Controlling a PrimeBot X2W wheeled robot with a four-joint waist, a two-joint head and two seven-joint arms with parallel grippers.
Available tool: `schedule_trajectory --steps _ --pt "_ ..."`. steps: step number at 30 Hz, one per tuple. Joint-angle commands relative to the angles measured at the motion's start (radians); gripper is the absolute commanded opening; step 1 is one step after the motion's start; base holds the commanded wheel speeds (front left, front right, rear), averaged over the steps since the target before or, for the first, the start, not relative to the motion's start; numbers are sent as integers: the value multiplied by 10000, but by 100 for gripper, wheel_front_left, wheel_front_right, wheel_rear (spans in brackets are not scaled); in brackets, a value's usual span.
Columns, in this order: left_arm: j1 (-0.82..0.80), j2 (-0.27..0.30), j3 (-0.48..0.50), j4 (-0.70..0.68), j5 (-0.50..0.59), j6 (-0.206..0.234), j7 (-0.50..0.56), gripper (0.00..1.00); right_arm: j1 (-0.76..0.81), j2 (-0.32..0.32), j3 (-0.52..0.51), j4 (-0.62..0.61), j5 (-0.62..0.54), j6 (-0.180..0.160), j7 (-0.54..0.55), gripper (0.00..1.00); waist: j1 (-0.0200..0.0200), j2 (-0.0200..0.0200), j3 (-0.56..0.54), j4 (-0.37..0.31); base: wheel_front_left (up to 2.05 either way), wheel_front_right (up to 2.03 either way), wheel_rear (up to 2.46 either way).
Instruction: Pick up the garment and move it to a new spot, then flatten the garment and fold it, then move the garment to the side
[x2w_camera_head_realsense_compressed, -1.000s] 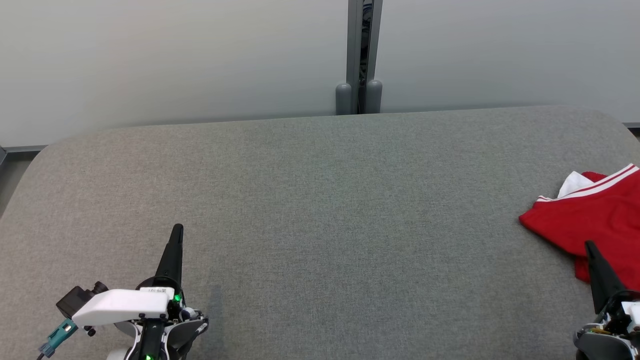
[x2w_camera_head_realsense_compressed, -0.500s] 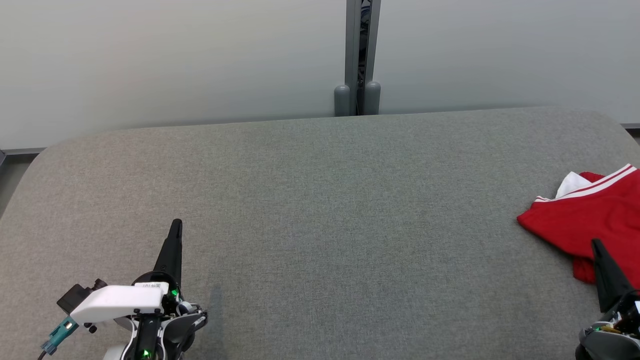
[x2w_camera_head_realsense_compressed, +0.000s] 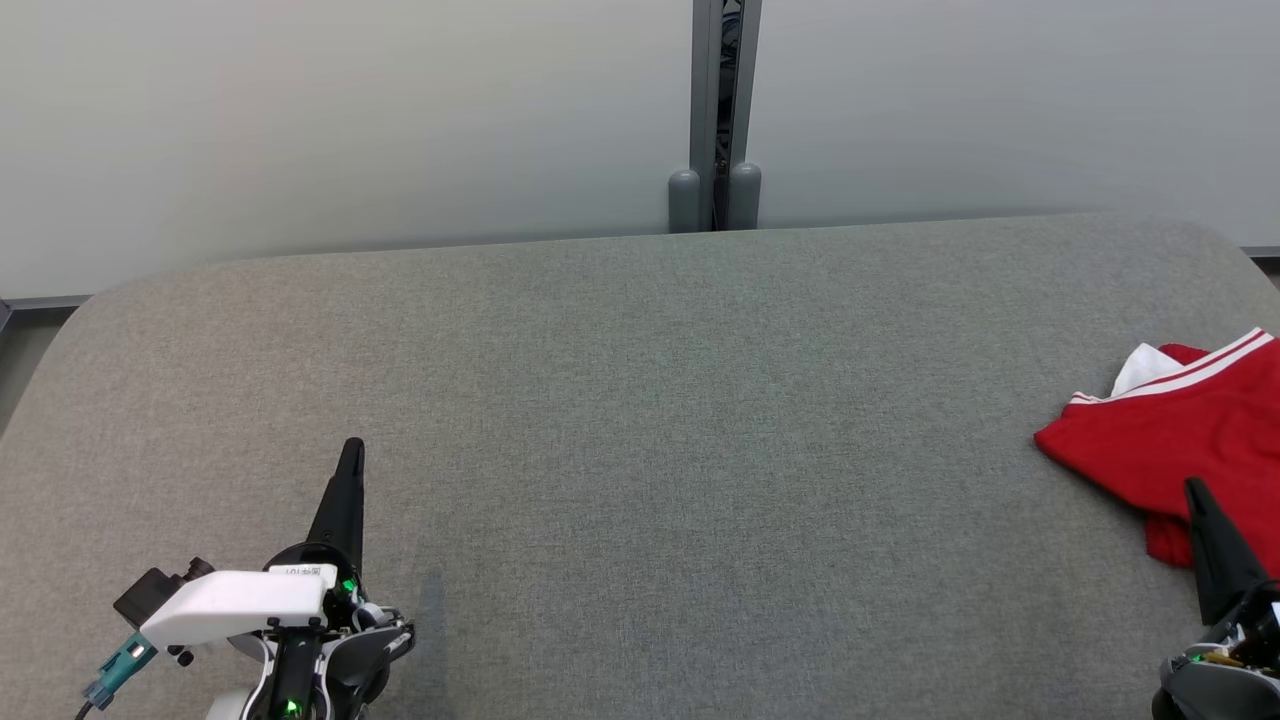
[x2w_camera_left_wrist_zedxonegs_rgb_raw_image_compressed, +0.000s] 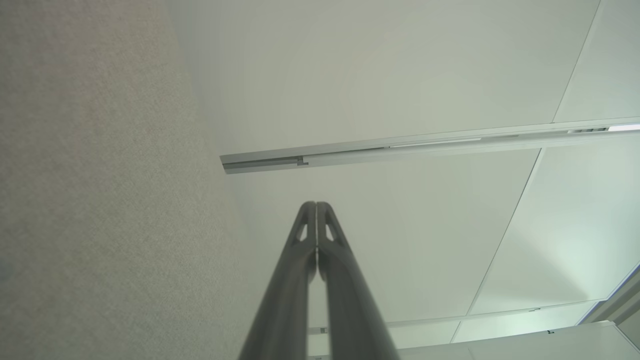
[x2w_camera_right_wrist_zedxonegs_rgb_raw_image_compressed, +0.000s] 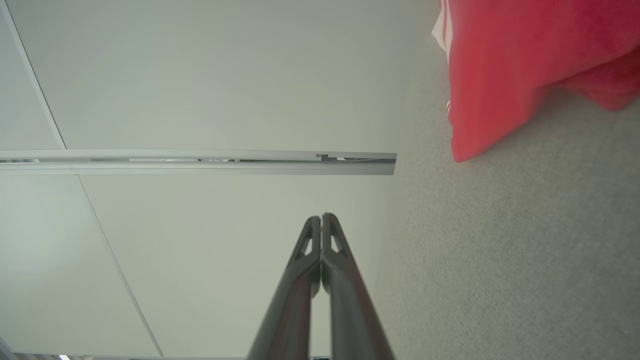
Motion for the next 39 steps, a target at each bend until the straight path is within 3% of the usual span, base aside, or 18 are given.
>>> schedule_trajectory --steps 1,39 --pt "-122 44 53 -1 -34 -34 -2 0 -40 -37 -25 -34 -31 4 49 0 0 0 0 0 0 0 0" --pt "-119 18 83 -1 9 -35 36 0 -81 67 -159 -13 -156 4 152 0 0 0 0 0 0 0 0"
